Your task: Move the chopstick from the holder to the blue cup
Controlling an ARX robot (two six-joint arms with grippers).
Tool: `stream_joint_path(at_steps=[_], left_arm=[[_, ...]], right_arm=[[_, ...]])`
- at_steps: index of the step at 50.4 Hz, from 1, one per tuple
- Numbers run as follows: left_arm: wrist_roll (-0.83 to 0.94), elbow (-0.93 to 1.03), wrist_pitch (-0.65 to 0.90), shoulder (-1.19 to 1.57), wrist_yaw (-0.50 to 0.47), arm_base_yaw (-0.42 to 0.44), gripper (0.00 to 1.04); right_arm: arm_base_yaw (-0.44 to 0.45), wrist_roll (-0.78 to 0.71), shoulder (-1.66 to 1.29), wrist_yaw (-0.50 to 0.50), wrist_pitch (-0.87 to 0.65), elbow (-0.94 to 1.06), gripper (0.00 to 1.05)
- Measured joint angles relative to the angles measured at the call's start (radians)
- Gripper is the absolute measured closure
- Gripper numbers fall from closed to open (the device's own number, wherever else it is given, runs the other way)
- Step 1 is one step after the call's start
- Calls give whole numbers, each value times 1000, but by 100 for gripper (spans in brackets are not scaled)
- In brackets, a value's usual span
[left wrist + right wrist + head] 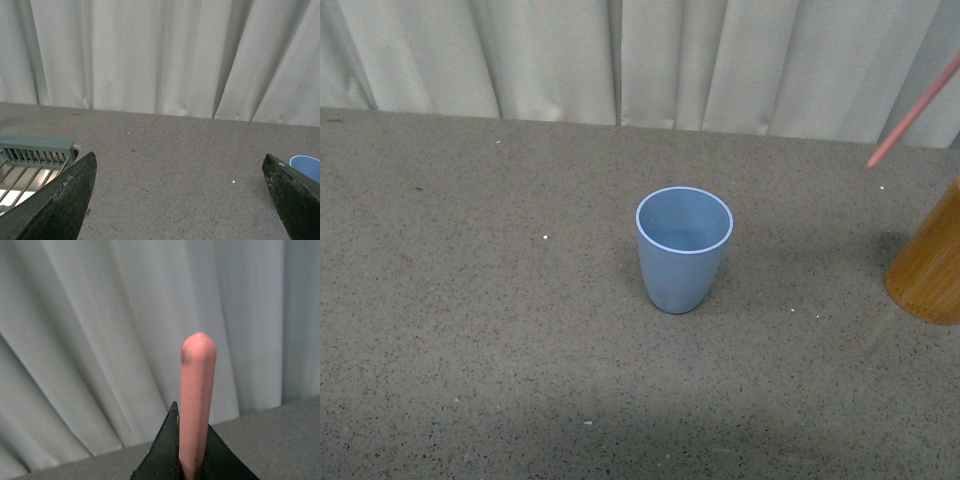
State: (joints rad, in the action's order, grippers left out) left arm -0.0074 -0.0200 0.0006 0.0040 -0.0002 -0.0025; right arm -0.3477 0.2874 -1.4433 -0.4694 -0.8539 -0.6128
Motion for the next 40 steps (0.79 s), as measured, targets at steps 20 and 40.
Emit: stream_joint_path(at_steps=[20,40], left_arm=[[0,0,0,0,0,0,7],[0,0,0,0,0,0,7]], right_arm=[[-144,67,-185,-80,-42,-37,103],[-154,97,-245,-87,-41,-75,103]])
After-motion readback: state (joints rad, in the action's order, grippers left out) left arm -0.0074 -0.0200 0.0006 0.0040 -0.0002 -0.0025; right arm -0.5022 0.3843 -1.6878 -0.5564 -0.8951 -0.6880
